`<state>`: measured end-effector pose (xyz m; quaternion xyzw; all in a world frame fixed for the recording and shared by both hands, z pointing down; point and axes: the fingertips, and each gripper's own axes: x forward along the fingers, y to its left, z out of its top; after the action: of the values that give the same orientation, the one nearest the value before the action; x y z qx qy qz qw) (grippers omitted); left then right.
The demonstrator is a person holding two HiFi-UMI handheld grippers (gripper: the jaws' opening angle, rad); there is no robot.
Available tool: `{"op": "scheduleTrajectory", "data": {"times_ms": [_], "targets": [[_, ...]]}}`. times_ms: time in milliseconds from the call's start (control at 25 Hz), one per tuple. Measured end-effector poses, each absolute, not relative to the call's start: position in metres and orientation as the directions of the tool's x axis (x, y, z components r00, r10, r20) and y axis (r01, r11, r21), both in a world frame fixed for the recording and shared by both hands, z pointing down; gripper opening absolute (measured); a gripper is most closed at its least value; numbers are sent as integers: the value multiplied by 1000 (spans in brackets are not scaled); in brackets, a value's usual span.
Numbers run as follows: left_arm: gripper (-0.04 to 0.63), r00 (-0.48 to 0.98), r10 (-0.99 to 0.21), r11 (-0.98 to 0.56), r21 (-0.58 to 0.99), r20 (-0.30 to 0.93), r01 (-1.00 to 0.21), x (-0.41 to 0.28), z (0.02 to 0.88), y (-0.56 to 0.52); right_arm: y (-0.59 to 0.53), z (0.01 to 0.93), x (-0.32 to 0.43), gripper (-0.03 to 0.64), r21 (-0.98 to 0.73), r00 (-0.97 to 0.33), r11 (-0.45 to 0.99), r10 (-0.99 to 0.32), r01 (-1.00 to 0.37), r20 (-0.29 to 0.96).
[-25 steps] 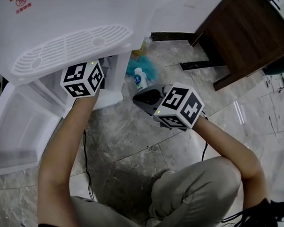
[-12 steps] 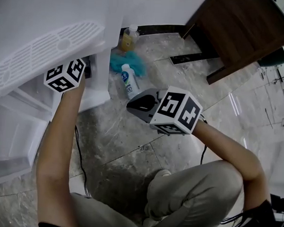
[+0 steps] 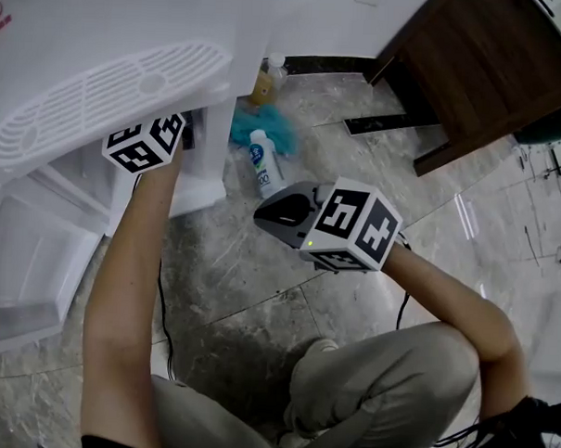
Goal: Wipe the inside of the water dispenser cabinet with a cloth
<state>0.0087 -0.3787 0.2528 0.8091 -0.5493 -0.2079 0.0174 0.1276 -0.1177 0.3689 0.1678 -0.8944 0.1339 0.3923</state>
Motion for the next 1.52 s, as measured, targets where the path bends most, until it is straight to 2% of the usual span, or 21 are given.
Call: {"op": "scheduleTrajectory", "data": {"times_ms": [160,280,520,640,760,920,960,1000,1040,1160,1280,1400,1520], "targets": [[160,350,-887,-431,263,-302,-863,12,253,-370,-119,364,124,-2,-100,-638,907,-205,-409,742],[161,453,-847,-518,237,-280,-822,19,255,-352,-124,358,118,-2,-103,-646,898,-224,-428,730],[161,676,-711,-700,101,-193,-707,28,257,-288,-167,332,105,-2,-132,-616,762,-395,-634,682],[161,767,-630,-774,20,-126,-633,27,258,-241,-181,307,89,-2,-150,-628,719,-462,-679,626],[161,818,-574,-816,-52,-40,-576,10,267,-197,-184,288,68,-2,-181,-666,719,-479,-671,572],[161,829,-553,-830,-133,82,-541,-18,288,-155,-168,270,21,3,-331,-784,740,-414,-586,463],[161,828,-553,-831,-148,100,-537,-24,291,-148,-162,267,6,73,-362,-810,746,-397,-559,433],[161,825,-553,-830,-162,112,-534,-29,292,-142,-156,265,-9,232,-377,-830,759,-377,-532,411],[161,823,-555,-828,-177,123,-532,-33,293,-138,-148,264,-23,281,-375,-844,778,-353,-505,405],[161,817,-557,-823,-230,146,-520,-41,293,-127,-127,268,-54,304,-327,-853,833,-285,-446,436],[161,815,-554,-815,-310,169,-489,-39,289,-119,-120,271,-65,308,-319,-843,836,-274,-447,463],[161,817,-539,-802,-423,205,-422,-26,293,-113,-121,279,-61,345,-324,-821,817,-281,-476,498],[163,829,-506,-782,-533,238,-324,-16,294,-106,-115,285,-61,345,-408,-838,791,-226,-455,497]]}}
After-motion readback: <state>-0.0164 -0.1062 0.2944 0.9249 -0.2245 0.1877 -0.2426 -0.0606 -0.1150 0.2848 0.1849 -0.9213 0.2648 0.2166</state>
